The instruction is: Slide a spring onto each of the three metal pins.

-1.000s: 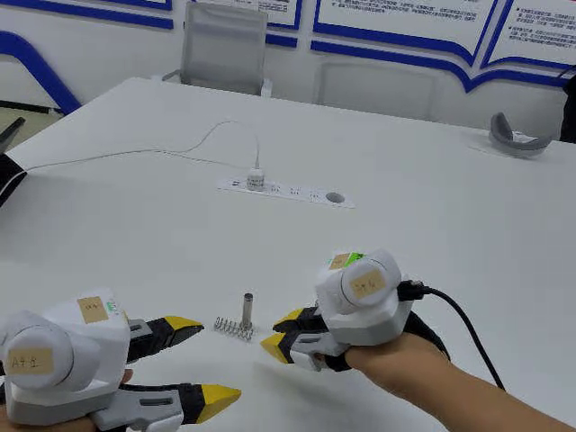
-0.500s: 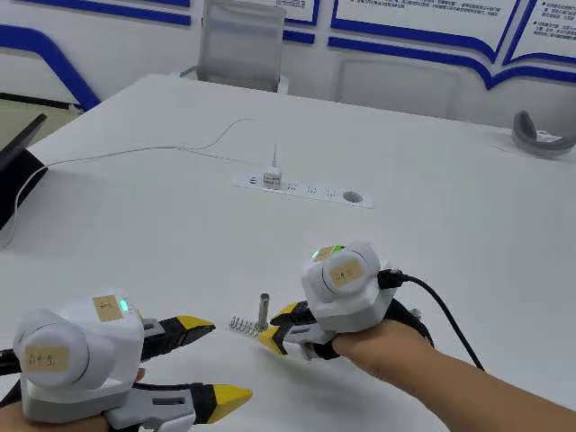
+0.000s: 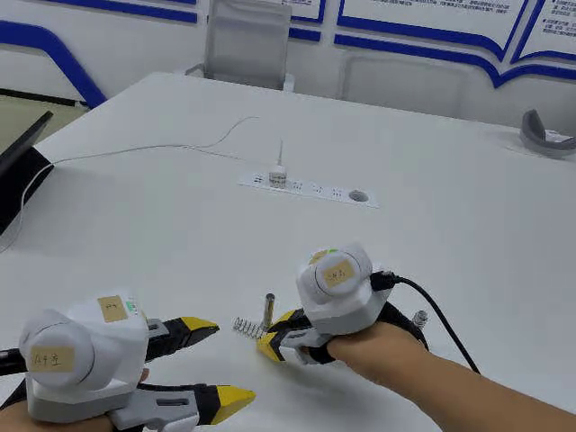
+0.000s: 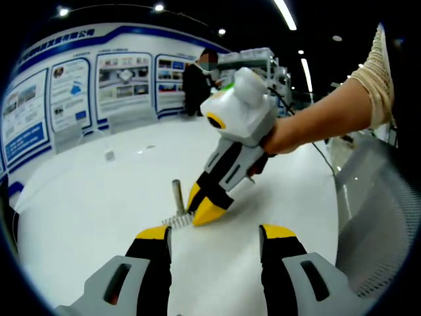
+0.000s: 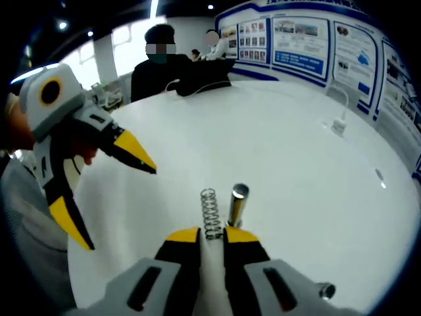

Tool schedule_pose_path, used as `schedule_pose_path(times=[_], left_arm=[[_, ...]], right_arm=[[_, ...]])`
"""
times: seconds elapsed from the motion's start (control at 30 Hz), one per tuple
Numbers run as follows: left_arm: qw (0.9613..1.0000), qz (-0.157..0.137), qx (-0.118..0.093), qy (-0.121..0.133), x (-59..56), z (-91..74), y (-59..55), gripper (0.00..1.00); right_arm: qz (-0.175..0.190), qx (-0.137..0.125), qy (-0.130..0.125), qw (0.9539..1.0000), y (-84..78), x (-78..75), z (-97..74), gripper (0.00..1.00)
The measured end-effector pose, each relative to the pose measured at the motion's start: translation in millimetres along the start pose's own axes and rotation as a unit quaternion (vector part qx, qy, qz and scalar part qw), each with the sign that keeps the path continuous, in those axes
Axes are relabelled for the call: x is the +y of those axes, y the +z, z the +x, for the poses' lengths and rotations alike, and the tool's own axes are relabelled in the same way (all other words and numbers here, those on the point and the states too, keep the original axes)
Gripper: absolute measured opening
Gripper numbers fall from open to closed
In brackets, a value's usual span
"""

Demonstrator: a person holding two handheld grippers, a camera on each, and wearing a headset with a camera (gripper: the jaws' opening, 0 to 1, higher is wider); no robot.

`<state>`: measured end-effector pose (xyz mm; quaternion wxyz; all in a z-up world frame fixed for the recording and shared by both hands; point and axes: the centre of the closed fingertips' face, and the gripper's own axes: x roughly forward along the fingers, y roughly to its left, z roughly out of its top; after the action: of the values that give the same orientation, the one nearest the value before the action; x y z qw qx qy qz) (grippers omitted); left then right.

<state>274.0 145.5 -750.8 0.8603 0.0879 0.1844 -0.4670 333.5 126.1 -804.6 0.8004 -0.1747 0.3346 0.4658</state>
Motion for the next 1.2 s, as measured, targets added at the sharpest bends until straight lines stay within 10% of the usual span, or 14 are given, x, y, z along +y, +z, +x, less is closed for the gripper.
schedule_pose_path(times=[0.43, 1.2], left_arm=[[1.0, 0.005, 0.003, 0.003, 2.7, -2.4, -1.1, 0.54], [0.9973, 0.062, 0.0, -0.039, -22.4, 7.5, 14.9, 0.42]], right_arm=[[-0.024, 0.014, 0.02, 0.9994, -4.3, 14.2, -2.7, 0.11], [-0.125, 0.016, 0.096, 0.9874, -1.3, 57.8, -79.4, 0.11]])
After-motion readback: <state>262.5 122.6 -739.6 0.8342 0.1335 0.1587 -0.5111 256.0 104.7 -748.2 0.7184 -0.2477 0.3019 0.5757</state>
